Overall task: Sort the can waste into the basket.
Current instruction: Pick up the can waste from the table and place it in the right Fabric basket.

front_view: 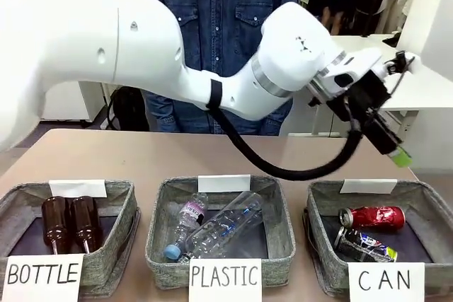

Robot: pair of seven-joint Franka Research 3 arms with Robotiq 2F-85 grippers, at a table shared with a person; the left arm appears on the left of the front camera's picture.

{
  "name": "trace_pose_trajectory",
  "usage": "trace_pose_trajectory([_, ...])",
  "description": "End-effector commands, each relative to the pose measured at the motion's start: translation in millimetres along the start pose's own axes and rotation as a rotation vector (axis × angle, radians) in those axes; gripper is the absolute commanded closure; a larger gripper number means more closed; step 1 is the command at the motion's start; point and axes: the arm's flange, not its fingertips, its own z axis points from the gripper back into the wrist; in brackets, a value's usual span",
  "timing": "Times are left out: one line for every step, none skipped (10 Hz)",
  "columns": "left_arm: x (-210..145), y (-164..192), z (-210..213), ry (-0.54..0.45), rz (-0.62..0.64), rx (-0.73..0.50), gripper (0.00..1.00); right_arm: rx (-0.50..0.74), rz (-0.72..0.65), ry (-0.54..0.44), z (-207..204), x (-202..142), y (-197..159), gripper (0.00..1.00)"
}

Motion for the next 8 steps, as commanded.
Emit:
trace_pose_trajectory([-18.6,-24.6,63.8,0.155,0.213,0.105,0.04,0.013,0.027,0.029,-20.1,8.6,-4.4,0.0])
trace_pose_trajectory([-41.3,-43.4,99.1,0.167,0.306,0.182,0.04,0.036,0.034,0.075,-40.4,17.8,-6.3,0.0])
trace_pose_trajectory([-69.4,-65.4,135.4,0.138,0.453,0.279,0.04,0.072,0.052,0.138,-75.0,33.2,-8.0,0.0])
trace_pose_trajectory([-94.3,-86.6,161.8,0.133,0.566,0.342,0.04,0.087,0.076,0.175,-112.4,47.0,-10.3,0.0])
trace_pose_trajectory([-118.1,-109.9,184.2,0.13,0.652,0.368,0.04,0.045,0.086,0.159,-155.9,57.6,-13.8,0.0])
trace_pose_trajectory([-139.5,-134.2,206.0,0.093,0.733,0.387,0.04,0.011,0.116,0.226,-200.0,60.5,-15.3,0.0])
trace_pose_trajectory([-158.8,-158.7,229.2,0.014,0.803,0.407,0.04,-0.023,0.144,0.267,-243.9,60.7,-16.7,0.0])
trace_pose_trajectory([-180.6,-183.1,255.9,-0.058,0.881,0.481,0.04,-0.029,0.133,0.306,-292.4,56.4,-20.0,0.0])
